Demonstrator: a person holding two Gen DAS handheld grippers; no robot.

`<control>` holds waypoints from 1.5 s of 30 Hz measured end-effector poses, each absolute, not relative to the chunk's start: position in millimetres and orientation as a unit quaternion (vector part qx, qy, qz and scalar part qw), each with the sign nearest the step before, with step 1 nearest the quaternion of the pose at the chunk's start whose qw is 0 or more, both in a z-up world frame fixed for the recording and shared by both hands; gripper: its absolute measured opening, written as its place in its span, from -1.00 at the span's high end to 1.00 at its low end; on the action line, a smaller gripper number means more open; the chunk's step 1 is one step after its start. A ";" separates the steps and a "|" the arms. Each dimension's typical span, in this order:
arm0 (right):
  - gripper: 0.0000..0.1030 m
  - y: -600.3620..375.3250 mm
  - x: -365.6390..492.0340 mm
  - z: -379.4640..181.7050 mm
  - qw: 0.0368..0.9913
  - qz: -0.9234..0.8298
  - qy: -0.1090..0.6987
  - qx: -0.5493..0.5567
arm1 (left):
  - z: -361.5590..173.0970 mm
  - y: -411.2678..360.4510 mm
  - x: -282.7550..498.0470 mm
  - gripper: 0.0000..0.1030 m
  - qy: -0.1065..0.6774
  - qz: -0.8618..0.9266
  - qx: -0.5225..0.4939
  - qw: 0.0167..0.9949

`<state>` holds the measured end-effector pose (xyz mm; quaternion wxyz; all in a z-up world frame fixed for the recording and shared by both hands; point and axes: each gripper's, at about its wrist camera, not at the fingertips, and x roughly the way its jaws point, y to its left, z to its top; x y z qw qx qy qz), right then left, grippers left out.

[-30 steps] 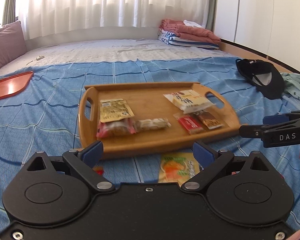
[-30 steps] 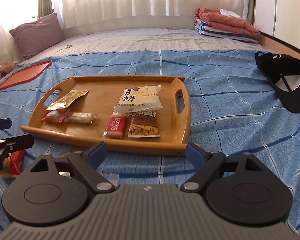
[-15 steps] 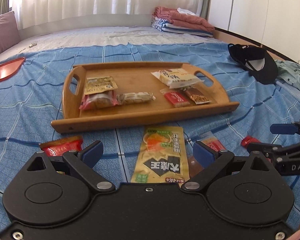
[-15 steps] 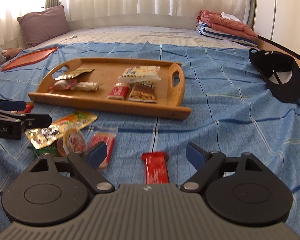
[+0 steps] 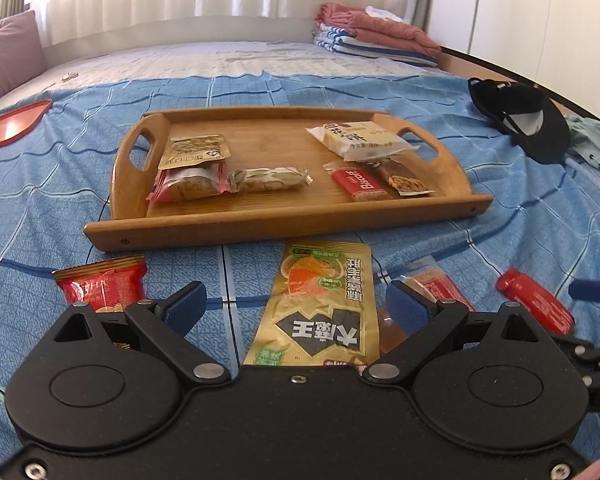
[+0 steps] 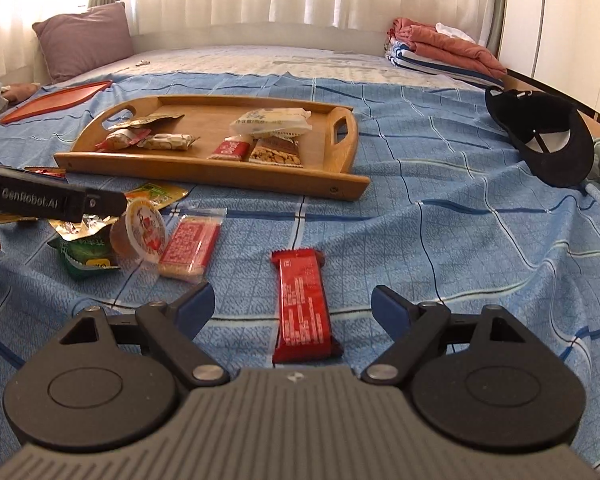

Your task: Organize snacks

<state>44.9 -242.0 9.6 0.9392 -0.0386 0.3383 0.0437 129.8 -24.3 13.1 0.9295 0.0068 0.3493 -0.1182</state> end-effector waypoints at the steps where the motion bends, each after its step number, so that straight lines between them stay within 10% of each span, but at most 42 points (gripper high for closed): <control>1: -0.75 -242.7 44.9 8.7 0.939 0.043 0.339 -0.037 | 13.0 -24.6 131.1 -0.87 0.350 -0.120 0.007 0.929; 17: -0.57 -239.5 47.9 -4.2 0.941 0.043 0.335 -0.026 | 0.3 -41.5 169.1 -0.87 0.410 -0.129 -0.014 0.903; 22: -0.48 -239.3 48.9 -3.5 0.940 0.047 0.336 -0.023 | 0.0 -44.8 167.3 -0.52 0.409 -0.123 0.011 0.904; 33: 0.43 -238.2 48.4 -2.2 0.946 0.040 0.321 -0.012 | 6.4 -38.4 147.8 -0.19 0.403 -0.128 0.021 0.906; 45: 0.43 -234.4 45.9 3.1 0.949 0.051 0.310 -0.007 | 20.4 -20.7 125.1 -0.17 0.384 -0.110 0.001 0.917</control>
